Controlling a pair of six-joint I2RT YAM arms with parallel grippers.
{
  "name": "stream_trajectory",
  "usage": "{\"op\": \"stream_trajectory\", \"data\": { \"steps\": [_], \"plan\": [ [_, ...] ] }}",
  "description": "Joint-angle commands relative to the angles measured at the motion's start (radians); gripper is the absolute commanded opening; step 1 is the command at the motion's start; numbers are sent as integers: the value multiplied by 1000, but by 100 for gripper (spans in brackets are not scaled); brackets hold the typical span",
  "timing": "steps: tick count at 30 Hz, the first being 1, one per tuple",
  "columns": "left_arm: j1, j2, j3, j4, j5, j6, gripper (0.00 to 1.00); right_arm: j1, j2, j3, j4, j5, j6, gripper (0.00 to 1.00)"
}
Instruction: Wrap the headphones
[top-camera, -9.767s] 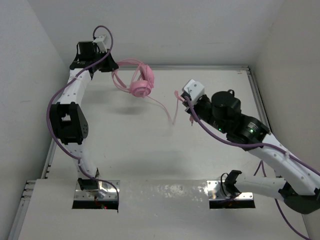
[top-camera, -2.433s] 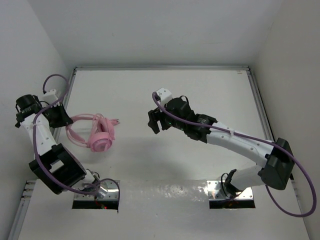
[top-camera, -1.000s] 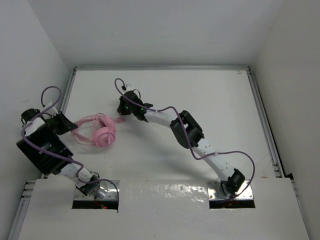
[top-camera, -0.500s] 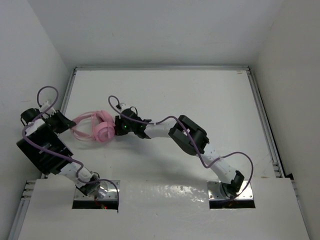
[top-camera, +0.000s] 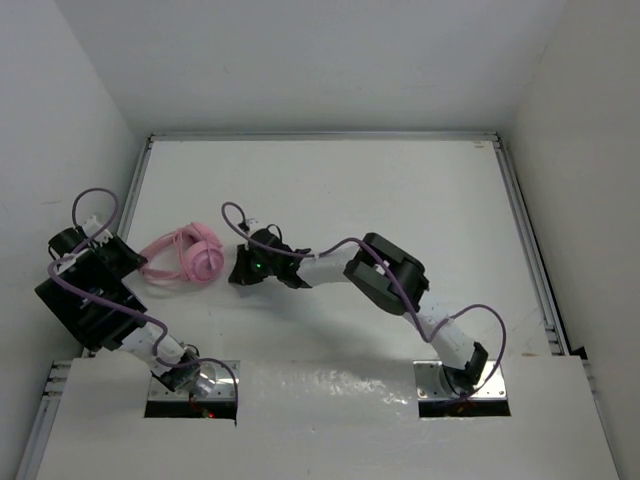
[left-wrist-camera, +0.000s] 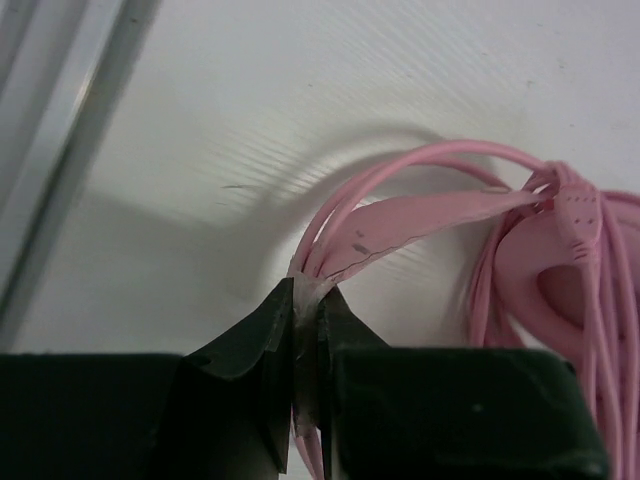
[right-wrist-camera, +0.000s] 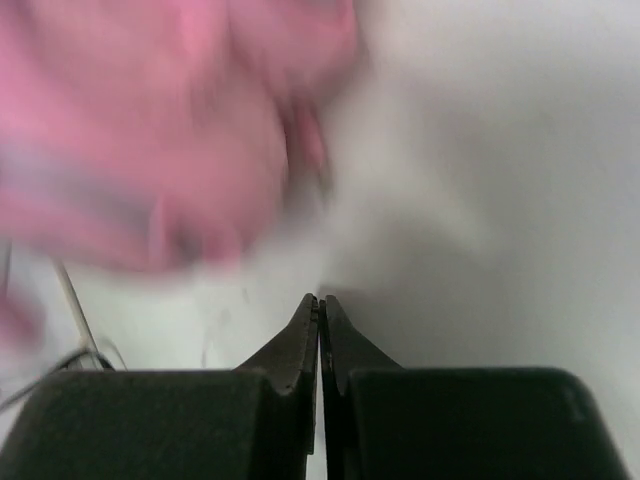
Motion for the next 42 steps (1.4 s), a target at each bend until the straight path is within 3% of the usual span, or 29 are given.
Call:
{"op": "stream_trajectory", "data": {
  "steps": [1,2,8,9,11,12,13,20,25,28,32,35,36,37,38,42],
  "plan": [
    [4,-53,1,87,-76,22,0,-2,-155,-157,-10,69,-19,0],
    [4,-55,-2,87,-78,30,0,-5,-231,-248,7,82,-30,0],
    [2,-55,-42,110,-58,80,2,-6,-414,-410,9,136,-157,0],
    [2,-56,-41,104,-52,87,10,-5,-452,-419,9,149,-171,0],
    [2,-58,-30,102,-52,90,37,-5,-486,-439,6,171,-215,0],
    [2,-61,-21,70,-58,119,71,-5,-515,-439,-2,172,-234,0],
    [2,-67,-6,46,-61,142,85,-5,-529,-436,-6,186,-270,0],
    [4,-91,82,-86,-79,194,88,-6,-635,-413,-70,251,-379,0],
    [4,-110,229,-224,-148,196,88,-37,-750,-401,-159,323,-372,3],
    [2,-125,315,-295,-182,240,86,-80,-827,-390,-291,353,-366,15],
    [-39,-159,390,-372,-274,335,84,-176,-967,-424,-535,418,-279,51],
    [-54,-197,381,-424,-311,473,83,-201,-1095,-528,-647,533,-266,70],
    [-53,-208,355,-421,-337,493,83,-210,-1185,-559,-679,572,-258,85],
    [-54,-234,341,-410,-364,527,83,-218,-1230,-612,-710,605,-252,93],
    [-53,-248,314,-407,-410,539,83,-235,-1312,-637,-779,661,-242,99],
    [-54,-344,229,-415,-447,573,84,-247,-1466,-744,-939,801,-211,99]
  ]
}}
